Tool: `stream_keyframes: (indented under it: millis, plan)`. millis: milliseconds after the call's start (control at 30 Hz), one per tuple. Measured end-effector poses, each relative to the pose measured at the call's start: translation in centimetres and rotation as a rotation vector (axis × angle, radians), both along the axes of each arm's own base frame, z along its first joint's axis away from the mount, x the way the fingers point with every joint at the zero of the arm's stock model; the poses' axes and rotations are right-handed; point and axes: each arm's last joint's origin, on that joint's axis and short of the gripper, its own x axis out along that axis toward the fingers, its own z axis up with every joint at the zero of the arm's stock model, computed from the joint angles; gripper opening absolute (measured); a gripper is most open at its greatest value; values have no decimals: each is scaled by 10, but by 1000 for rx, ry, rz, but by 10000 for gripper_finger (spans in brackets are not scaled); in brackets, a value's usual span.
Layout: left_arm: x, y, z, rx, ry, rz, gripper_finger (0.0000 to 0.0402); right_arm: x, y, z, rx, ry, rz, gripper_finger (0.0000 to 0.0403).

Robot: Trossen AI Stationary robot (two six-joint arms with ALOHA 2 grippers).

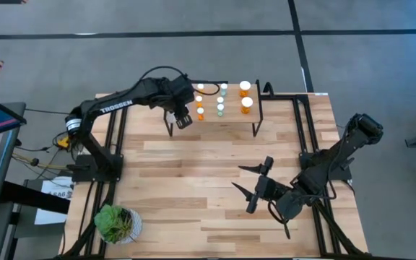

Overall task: Pick and place medicine bottles onto shelf by color
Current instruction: Put the small pink pill bottle on the shelf aligned with the other small pink pill bottles

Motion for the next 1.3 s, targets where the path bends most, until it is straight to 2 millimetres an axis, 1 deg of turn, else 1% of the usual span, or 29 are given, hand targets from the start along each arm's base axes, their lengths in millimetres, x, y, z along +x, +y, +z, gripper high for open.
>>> stream_keyframes:
  millis: [200,433,567,833,933,1167,1300]
  plan:
    - [0,2,-2,-6,-10,6,106,1,-1,0,0,0,-4,290]
    - [0,5,-16,-15,5,18,106,0,-1,0,2,-2,-4,290]
    - [-1,9,-18,-25,-8,23,106,0,-1,0,1,-2,-4,290]
    - [-1,9,-18,-29,-11,30,106,0,-1,0,1,-2,-5,290]
    - [-1,9,-18,-32,-15,39,117,0,-1,0,1,-2,-5,290]
    - [-1,8,-19,-38,-13,40,159,0,-1,0,1,-2,-5,290]
    - [-2,8,-17,-35,-14,43,174,1,-1,0,1,-2,-5,290]
